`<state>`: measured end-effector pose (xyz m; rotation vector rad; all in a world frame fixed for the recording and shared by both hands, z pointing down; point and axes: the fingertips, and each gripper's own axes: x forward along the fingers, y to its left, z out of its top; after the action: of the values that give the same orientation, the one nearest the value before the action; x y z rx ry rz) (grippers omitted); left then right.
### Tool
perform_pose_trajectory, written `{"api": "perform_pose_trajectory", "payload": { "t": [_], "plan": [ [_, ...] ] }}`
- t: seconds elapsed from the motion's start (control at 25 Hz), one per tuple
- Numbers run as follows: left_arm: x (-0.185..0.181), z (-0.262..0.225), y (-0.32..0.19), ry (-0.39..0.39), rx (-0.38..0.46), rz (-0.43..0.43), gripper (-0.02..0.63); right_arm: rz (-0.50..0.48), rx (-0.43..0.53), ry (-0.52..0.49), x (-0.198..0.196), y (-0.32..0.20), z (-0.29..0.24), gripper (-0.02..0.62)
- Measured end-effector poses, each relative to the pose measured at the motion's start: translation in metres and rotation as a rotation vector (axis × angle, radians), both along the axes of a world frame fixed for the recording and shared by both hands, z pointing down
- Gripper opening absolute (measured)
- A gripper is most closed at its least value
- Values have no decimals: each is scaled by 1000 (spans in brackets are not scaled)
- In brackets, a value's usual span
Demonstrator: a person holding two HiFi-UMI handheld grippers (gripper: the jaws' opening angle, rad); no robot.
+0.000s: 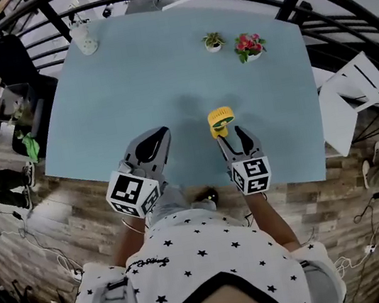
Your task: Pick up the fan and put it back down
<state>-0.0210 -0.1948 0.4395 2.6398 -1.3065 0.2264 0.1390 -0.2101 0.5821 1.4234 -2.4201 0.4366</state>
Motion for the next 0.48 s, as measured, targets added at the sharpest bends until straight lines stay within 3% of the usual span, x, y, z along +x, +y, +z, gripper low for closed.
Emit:
{"api": "perform_pose_trajectory", "payload": {
  "t": [0.48],
  "plan": [
    [-23, 14, -22, -25, -47, -3, 29, 38, -75, 52, -9, -23, 50, 235]
  ]
}}
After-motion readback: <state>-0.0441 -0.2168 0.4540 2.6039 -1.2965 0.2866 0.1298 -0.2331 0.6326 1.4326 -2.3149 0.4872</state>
